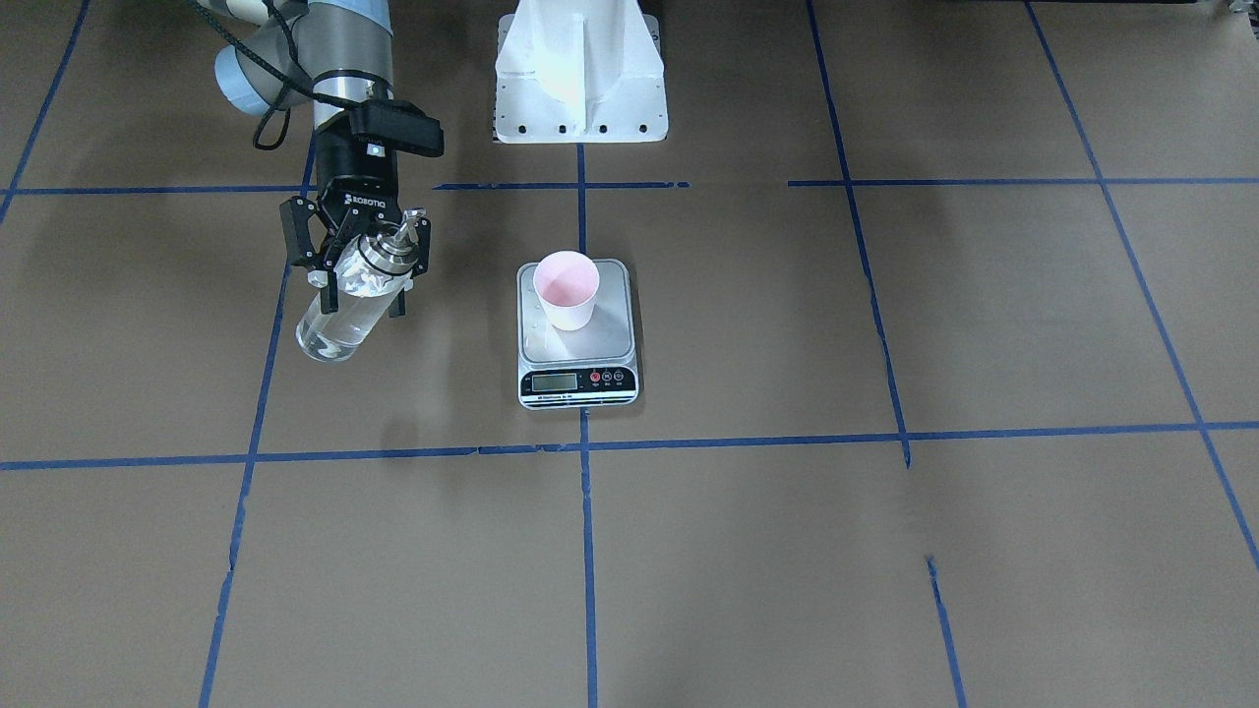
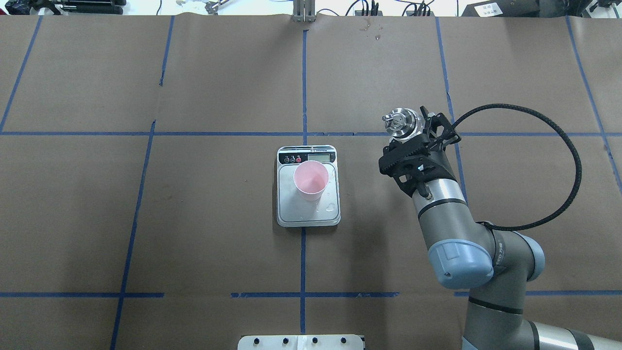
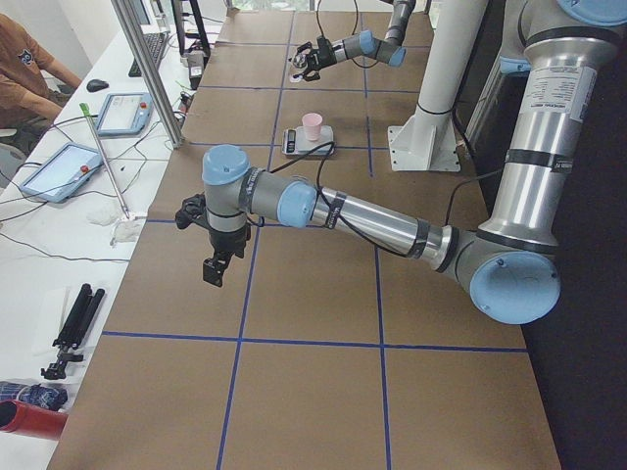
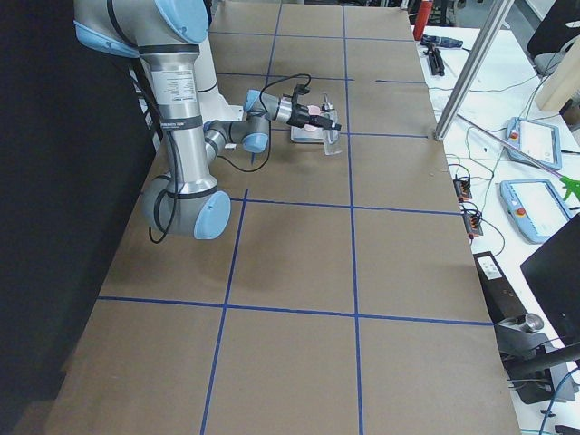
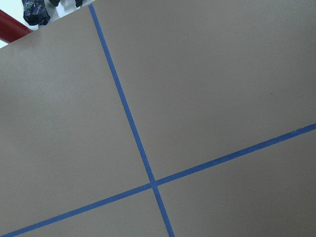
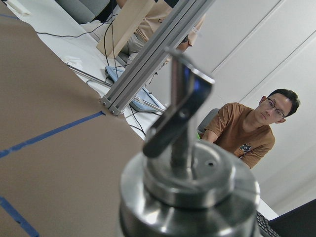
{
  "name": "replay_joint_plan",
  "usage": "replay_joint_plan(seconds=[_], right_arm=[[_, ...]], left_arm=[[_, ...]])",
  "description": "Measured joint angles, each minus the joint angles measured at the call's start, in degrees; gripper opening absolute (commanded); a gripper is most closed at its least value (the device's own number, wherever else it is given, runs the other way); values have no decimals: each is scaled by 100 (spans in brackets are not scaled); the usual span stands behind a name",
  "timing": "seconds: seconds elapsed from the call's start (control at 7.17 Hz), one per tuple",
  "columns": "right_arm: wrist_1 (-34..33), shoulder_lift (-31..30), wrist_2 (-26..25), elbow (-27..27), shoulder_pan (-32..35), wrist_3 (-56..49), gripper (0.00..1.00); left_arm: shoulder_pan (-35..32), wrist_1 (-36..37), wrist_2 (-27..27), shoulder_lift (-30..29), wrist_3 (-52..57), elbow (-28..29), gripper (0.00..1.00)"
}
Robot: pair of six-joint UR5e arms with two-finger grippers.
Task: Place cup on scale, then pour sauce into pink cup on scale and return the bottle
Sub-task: 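Carry the bottle with the right gripper over the pink cup, then tilt the bottle spout down into the pink cup with the right gripper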
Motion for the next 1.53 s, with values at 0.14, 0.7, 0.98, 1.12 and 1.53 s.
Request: replay_joint_plan(seconds=[0.14, 0.7, 0.98, 1.12, 1.53], right_arm=[[-2, 24, -182, -72, -147, 4, 0], [-4, 457, -683, -810, -564, 57, 0], [-40, 775, -868, -1222, -592, 15, 0], [-164, 895, -973, -1327, -598, 0, 0], [-632, 1037, -1325, -1385, -609, -288, 0]], left_arm=[[-4, -18, 1, 53, 24, 37, 100], [-42, -15, 19, 81, 24, 167, 100], [-79, -1, 29, 76, 23, 192, 100], [-99, 0, 39, 73, 23, 200, 100], [-129, 1, 57, 38, 22, 229, 100]])
